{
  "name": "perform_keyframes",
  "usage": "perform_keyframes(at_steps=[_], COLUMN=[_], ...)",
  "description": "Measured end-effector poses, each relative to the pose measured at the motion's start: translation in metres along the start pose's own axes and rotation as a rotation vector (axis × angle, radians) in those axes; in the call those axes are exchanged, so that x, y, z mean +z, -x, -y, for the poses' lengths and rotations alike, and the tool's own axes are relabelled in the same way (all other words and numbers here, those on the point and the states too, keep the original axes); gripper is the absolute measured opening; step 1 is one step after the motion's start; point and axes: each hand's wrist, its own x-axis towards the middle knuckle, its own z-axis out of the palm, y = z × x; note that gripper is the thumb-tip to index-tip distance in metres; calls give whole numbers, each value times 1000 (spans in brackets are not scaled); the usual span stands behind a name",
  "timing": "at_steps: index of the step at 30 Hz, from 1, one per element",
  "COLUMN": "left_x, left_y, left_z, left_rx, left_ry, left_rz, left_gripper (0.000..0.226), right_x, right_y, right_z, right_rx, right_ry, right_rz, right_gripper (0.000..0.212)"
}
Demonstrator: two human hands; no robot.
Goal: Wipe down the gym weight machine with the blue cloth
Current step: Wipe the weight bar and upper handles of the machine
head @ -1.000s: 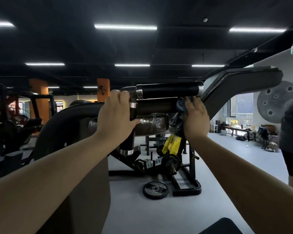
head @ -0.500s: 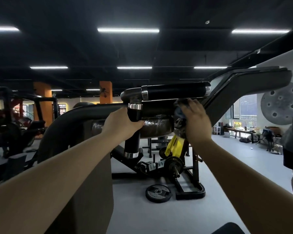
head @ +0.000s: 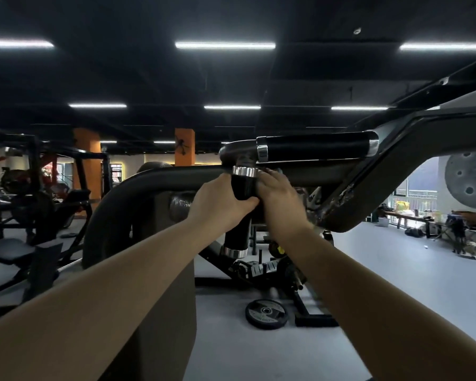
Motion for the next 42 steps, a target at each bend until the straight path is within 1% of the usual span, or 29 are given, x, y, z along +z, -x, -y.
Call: perform_keyframes(at_steps=[2, 5, 7, 8, 9, 10, 12, 13, 16, 18, 19, 20, 21, 22, 23, 24, 26, 27, 29, 32, 35, 38, 40, 42], left_x=[-3, -14, -25, -31, -38, -45, -58, -64, -82, -92, -95, -98, -101, -105, -107, -109, -110, -109, -106, -105, -105, -106, -106, -106], left_y=[0, -3, -9, -12, -15, -17, -20, -19, -12, -6, -5, -6, -7, -9, -13, -15, -17, -17, -18, -24, -30, -33, -33, -32], left_z=[3, 14, 22, 25, 29, 32, 38, 41, 52, 66, 74, 84, 93, 102, 110, 117, 127, 132, 139, 148, 156, 164, 170, 175], left_rx=[18, 34, 70, 81, 86, 90, 109, 120, 98, 44, 47, 89, 159, 251, 352, 443, 554, 581, 595, 536, 467, 414, 414, 426], left_ry=[55, 136, 79, 46, 41, 76, 239, 340, 591, 697, 699, 640, 531, 393, 244, 100, -168, -283, -446, -528, -551, -505, -469, -430], left_rz=[41, 199, 334, 372, 376, 346, 271, 278, 406, 401, 358, 300, 246, 204, 186, 195, 238, 248, 265, 290, 290, 284, 271, 267], left_gripper=[39, 43, 48, 49, 48, 44, 32, 26, 13, 11, 13, 14, 13, 16, 24, 34, 52, 58, 68, 77, 79, 73, 68, 64], right_x=[-10, -24, -33, -38, -44, -49, -55, -56, -50, -37, -29, -21, -13, -5, 2, 10, 22, 29, 40, 49, 53, 53, 54, 58], right_y=[10, 21, 22, 22, 23, 23, 24, 23, 14, 5, 1, -2, -6, -10, -14, -19, -31, -36, -44, -55, -66, -79, -85, -87], right_z=[-16, -19, -12, -5, 3, 15, 49, 69, 121, 146, 155, 164, 171, 179, 186, 190, 195, 195, 194, 186, 170, 152, 139, 134], right_rx=[-28, 95, 173, 206, 232, 258, 316, 348, 406, 453, 483, 534, 612, 700, 786, 868, 1034, 1092, 1138, 1145, 1211, 1281, 1325, 1326], right_ry=[46, -19, -65, -71, -75, -83, -132, -170, -245, -248, -243, -251, -267, -286, -315, -349, -390, -384, -354, -287, -181, -137, -130, -127], right_rz=[27, 49, 6, -21, -61, -109, -192, -227, -281, -275, -264, -249, -222, -199, -200, -231, -323, -354, -375, -373, -314, -246, -238, -257], right_gripper=[36, 48, 55, 57, 58, 58, 57, 54, 43, 40, 39, 38, 38, 39, 40, 40, 40, 42, 51, 61, 61, 60, 58, 50])
